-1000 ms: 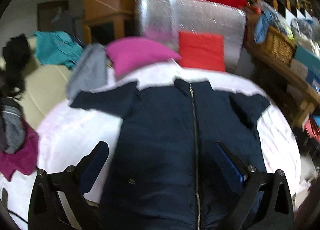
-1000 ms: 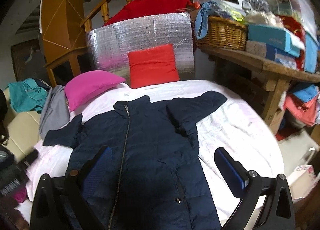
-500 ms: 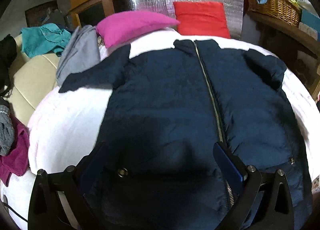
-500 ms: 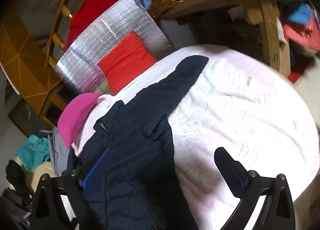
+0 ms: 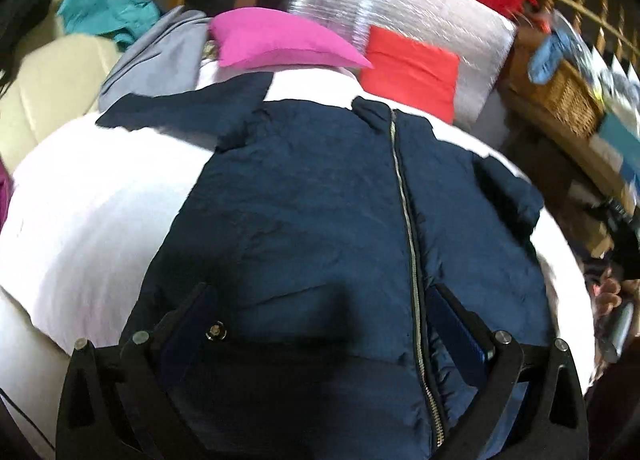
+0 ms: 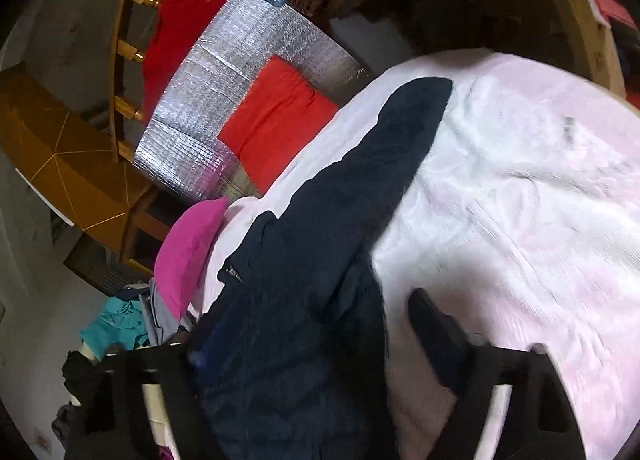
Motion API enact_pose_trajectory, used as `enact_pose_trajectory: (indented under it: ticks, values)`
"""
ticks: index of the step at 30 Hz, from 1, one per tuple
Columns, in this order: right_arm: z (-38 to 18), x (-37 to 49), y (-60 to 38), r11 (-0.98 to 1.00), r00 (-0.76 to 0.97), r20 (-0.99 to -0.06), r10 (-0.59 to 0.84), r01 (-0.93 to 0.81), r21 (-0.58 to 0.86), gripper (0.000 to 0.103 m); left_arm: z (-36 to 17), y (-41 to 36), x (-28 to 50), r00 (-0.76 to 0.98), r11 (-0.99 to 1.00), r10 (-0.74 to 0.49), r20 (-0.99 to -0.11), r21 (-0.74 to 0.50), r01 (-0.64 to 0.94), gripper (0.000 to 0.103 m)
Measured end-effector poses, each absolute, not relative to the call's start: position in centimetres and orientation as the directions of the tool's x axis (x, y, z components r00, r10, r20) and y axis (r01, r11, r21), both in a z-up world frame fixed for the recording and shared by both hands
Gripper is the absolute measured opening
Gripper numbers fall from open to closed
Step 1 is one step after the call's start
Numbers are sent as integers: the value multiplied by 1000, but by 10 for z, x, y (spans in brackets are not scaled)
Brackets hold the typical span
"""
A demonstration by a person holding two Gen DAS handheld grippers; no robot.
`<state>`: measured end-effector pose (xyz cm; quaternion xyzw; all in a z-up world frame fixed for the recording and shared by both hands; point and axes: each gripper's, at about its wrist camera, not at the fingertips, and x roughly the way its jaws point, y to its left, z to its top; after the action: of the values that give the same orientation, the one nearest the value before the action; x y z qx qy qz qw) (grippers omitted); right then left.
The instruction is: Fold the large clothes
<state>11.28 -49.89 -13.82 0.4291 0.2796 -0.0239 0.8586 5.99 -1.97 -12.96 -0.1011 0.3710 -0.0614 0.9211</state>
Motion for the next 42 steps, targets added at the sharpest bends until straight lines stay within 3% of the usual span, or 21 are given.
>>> enact_pose_trajectory:
  ticks: [5, 8, 10, 12, 15, 19, 23, 31, 38, 42]
  values:
    - [-152, 154, -538, 520, 866, -461, 196, 306, 797, 65, -129, -32, 58, 730, 987, -134, -671, -160, 33, 103]
    - [-165, 178, -562, 466, 865, -468, 182, 343, 815, 65, -130, -44, 67, 679, 998, -43, -733, -56, 3, 103]
    - [-177, 195, -580, 415, 862, -471, 187, 365, 833, 65, -131, -52, 85, 611, 1000, -14, -791, -17, 1, 103]
    - [-186, 214, -597, 374, 866, -468, 175, 381, 845, 65, -126, -63, 116, 539, 999, -44, -841, -52, 0, 103]
    - [-186, 247, -614, 386, 847, -510, 148, 425, 818, 65, -113, -82, 162, 535, 996, -62, -843, -87, -22, 103]
    - [-191, 280, -629, 385, 821, -558, 124, 478, 790, 65, -112, -116, 221, 531, 1000, 24, -847, 18, -16, 103]
    - [-199, 291, -640, 374, 807, -582, 98, 512, 773, 44, -138, -130, 269, 501, 991, 123, -857, 128, -23, 103]
    - [-199, 297, -639, 390, 857, -503, 113, 428, 815, 29, -185, -118, 306, 466, 997, 58, -883, 24, -78, 103]
    - [-136, 290, -582, 542, 905, -382, 186, 230, 808, 29, -195, -107, 298, 524, 998, 18, -852, -16, -60, 103]
    - [-107, 285, -520, 604, 899, -340, 276, 113, 789, 29, -193, -102, 306, 428, 998, -5, -904, -33, -57, 103]
